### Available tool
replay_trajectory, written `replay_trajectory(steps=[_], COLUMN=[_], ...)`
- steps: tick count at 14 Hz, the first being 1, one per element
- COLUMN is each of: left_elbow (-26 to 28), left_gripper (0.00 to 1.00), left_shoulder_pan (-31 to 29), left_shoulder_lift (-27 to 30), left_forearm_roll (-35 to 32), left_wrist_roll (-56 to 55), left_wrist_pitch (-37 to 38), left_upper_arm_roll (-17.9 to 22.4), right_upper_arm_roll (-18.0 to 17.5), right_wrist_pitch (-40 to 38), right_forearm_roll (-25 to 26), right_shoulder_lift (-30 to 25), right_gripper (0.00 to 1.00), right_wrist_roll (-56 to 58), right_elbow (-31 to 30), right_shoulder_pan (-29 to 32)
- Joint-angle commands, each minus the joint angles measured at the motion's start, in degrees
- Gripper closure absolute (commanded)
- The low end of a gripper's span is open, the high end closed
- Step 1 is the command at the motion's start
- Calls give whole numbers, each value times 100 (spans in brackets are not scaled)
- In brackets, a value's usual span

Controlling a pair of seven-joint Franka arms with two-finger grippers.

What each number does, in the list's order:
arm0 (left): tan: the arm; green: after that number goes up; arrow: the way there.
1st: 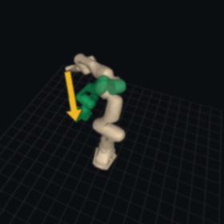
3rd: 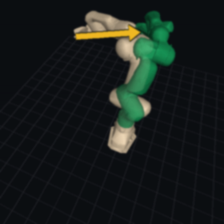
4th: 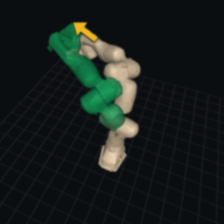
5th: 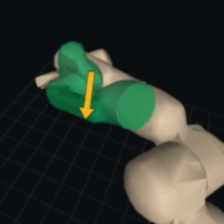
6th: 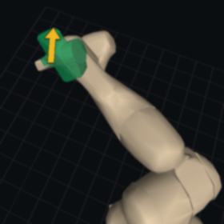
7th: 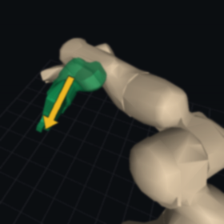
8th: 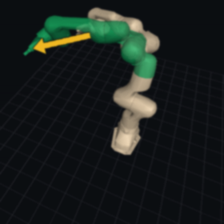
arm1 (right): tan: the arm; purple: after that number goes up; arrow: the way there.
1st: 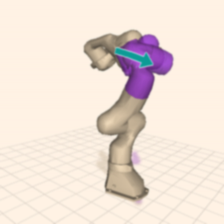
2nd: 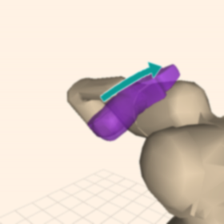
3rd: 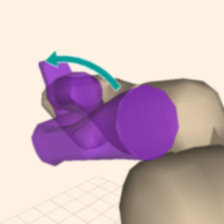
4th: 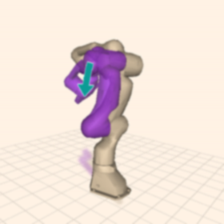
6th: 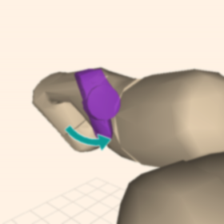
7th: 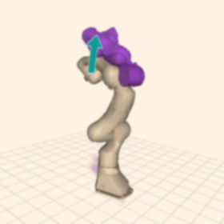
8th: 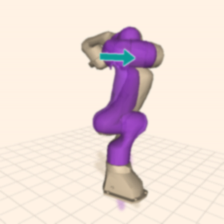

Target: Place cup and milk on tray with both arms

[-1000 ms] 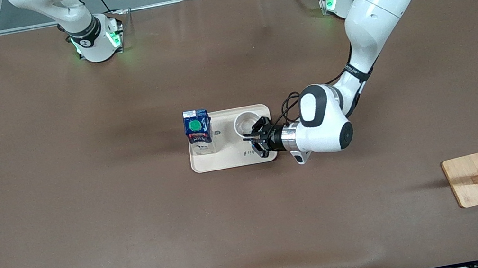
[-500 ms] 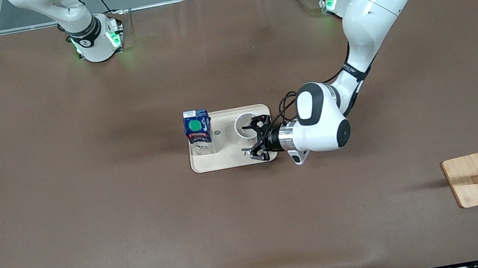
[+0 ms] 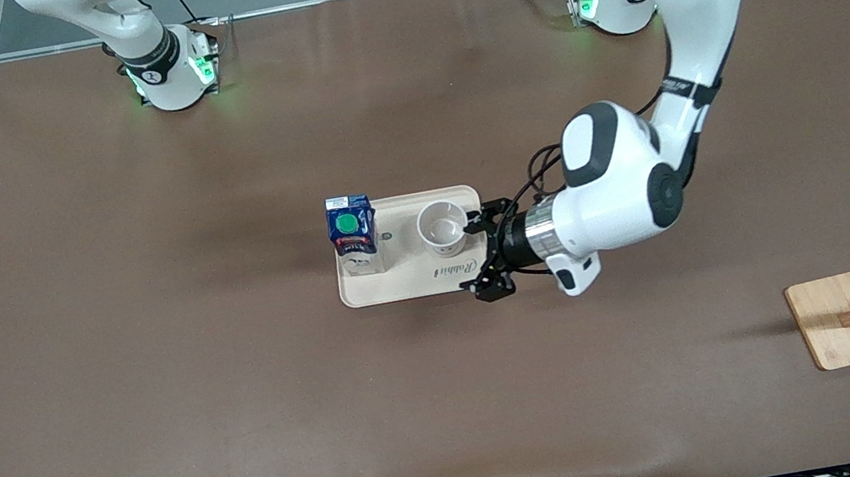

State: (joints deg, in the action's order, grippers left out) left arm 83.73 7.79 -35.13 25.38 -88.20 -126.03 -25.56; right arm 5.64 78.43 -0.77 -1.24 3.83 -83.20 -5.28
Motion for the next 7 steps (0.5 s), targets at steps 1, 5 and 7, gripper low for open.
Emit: replay_trajectory(steps=[1, 5, 7], left_elbow=[-207, -252, -252], left_gripper=[0, 0, 0], left_shoulder_pan=[-172, -647, -682], left_shoulder_lift=[373, 953, 1121], left_forearm_roll=[-690, -1569, -2244], left_wrist_roll=[-83, 119, 338], left_wrist_pitch=[499, 948, 1290], left_upper_arm_roll=[68, 59, 60], right_upper_arm_roll=[-107, -107, -63], right_wrist_pitch=[6, -3, -12], right_forearm_roll=[68, 68, 68], right_shoulder_lift=[-157, -157, -166], right_gripper=[0, 0, 0], right_wrist_roll=[65, 65, 65], right_elbow=[-170, -170, -197], right_shoulder_pan=[133, 124, 106])
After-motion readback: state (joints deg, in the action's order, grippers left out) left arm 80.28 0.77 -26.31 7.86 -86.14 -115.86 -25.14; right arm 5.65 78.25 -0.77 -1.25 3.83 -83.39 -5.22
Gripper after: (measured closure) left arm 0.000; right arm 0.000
